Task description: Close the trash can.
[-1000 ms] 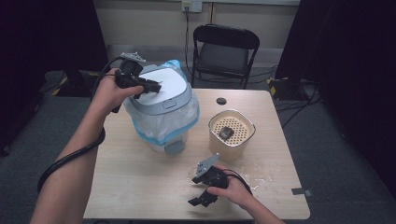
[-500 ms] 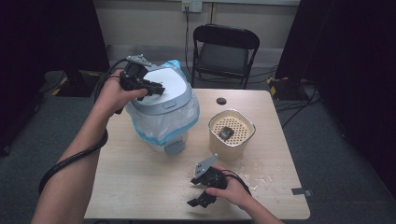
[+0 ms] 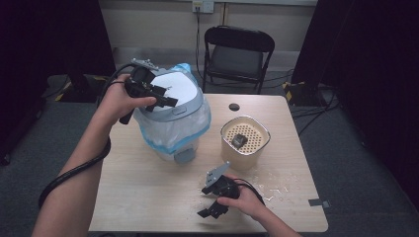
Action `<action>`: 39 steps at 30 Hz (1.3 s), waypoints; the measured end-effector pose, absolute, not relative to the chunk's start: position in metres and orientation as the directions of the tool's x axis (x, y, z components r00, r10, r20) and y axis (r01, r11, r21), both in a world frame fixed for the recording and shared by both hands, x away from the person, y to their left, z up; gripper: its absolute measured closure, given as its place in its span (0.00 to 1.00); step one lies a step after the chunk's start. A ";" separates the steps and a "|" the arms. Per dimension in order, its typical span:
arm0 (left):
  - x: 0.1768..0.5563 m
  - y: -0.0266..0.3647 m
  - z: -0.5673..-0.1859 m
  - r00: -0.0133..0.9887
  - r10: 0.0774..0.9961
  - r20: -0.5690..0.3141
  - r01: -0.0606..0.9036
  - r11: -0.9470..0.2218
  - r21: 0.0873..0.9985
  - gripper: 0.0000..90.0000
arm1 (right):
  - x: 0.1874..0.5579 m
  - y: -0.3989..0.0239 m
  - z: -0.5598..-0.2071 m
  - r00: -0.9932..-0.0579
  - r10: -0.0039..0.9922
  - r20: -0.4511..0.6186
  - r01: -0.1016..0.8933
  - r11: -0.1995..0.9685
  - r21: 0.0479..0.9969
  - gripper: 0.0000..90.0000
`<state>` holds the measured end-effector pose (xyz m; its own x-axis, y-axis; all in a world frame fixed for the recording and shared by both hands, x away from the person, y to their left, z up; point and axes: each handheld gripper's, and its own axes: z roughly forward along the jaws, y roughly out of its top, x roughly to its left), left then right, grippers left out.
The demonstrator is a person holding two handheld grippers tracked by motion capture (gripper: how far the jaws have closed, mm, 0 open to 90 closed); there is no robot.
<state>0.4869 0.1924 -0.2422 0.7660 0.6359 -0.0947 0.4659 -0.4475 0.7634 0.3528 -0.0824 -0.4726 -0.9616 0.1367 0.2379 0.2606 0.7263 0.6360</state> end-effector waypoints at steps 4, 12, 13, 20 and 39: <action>0.482 0.200 -0.238 0.760 0.646 -0.076 0.456 -0.446 0.770 0.28 | 0.352 -0.082 -0.473 -0.962 0.145 0.231 0.261 0.732 0.629 0.17; 0.467 0.214 -0.235 0.756 0.650 -0.070 0.446 -0.433 0.783 0.18 | 0.352 -0.082 -0.472 -0.963 0.150 0.224 0.262 0.720 0.643 0.17; 0.465 0.216 -0.236 0.757 0.650 -0.068 0.439 -0.429 0.789 0.18 | 0.352 -0.082 -0.472 -0.963 0.151 0.225 0.263 0.719 0.643 0.17; 0.450 0.230 -0.241 0.767 0.637 -0.083 0.442 -0.431 0.787 0.18 | 0.353 -0.082 -0.472 -0.963 0.161 0.216 0.264 0.723 0.638 0.17; 0.419 0.266 -0.254 0.762 0.635 -0.128 0.481 -0.423 0.768 0.18 | 0.352 -0.082 -0.471 -0.965 0.171 0.200 0.261 0.724 0.638 0.17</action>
